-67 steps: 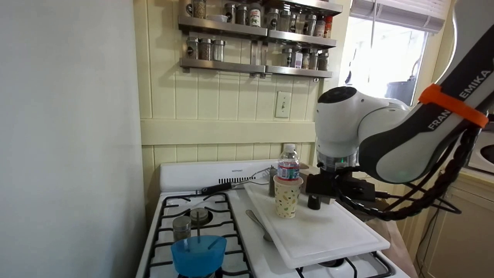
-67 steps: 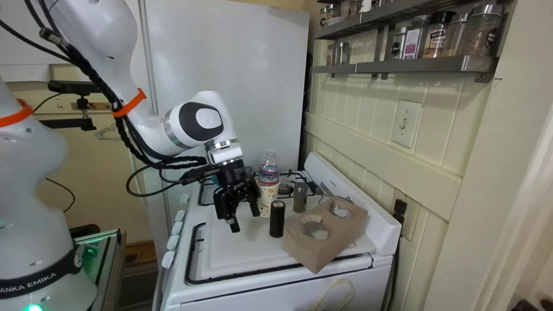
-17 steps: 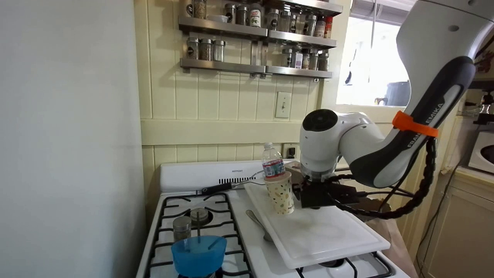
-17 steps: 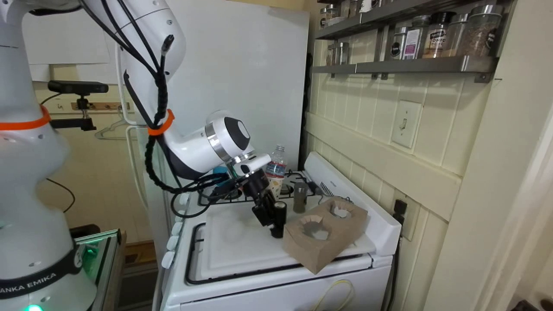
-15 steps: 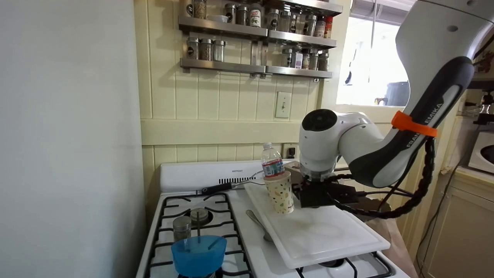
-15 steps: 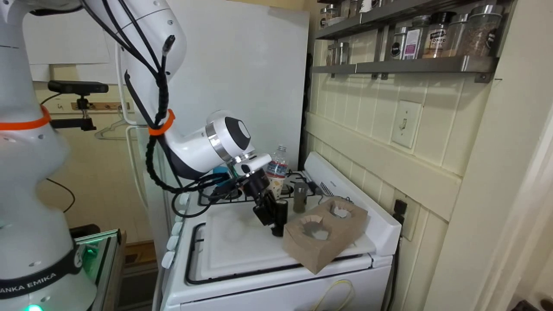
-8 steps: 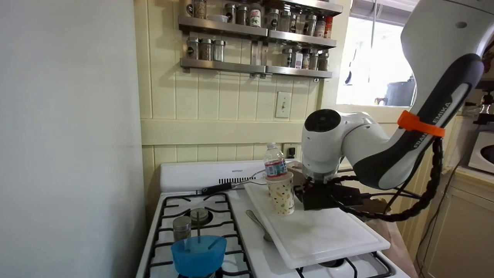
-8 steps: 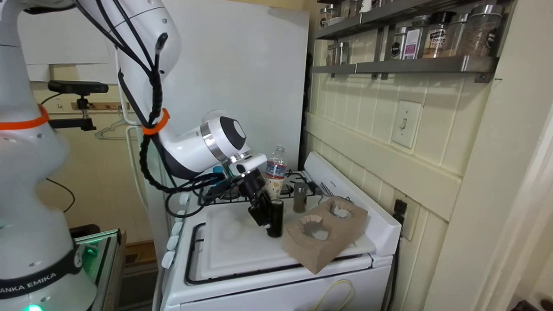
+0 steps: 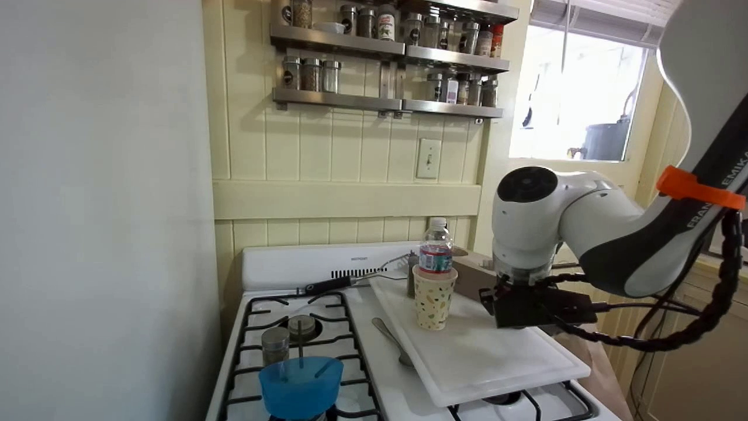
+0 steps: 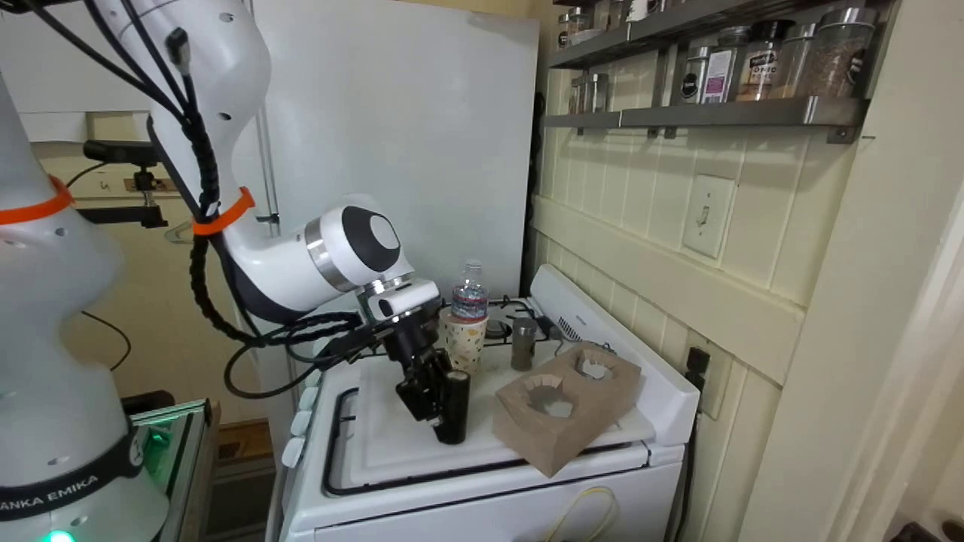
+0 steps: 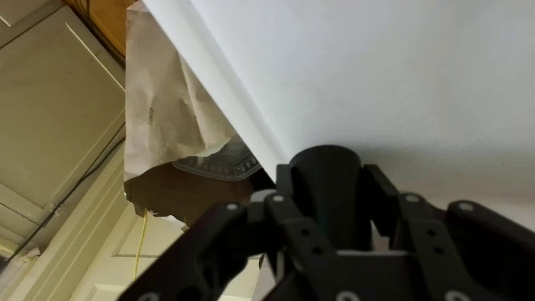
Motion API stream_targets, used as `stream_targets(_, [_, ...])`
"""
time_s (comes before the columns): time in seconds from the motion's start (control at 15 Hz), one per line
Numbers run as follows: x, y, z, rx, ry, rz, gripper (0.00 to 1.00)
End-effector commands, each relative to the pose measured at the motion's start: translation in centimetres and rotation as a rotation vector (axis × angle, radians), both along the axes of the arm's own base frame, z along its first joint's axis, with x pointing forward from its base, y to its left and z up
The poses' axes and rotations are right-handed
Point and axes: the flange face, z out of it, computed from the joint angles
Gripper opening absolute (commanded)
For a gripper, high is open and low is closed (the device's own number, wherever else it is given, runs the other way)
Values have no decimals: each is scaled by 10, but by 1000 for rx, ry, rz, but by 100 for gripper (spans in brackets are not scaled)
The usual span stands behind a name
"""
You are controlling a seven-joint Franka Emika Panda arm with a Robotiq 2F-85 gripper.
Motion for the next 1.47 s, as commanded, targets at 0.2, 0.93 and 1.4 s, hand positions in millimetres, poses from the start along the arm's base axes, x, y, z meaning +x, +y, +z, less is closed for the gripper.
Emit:
stream_targets(0.2, [-6, -26, 32, 91, -44, 7, 20])
stream_targets(0.93, [-11, -50, 188, 156, -139, 63, 20])
stream_targets(1.4, [-30, -63, 349, 150, -63, -32, 20])
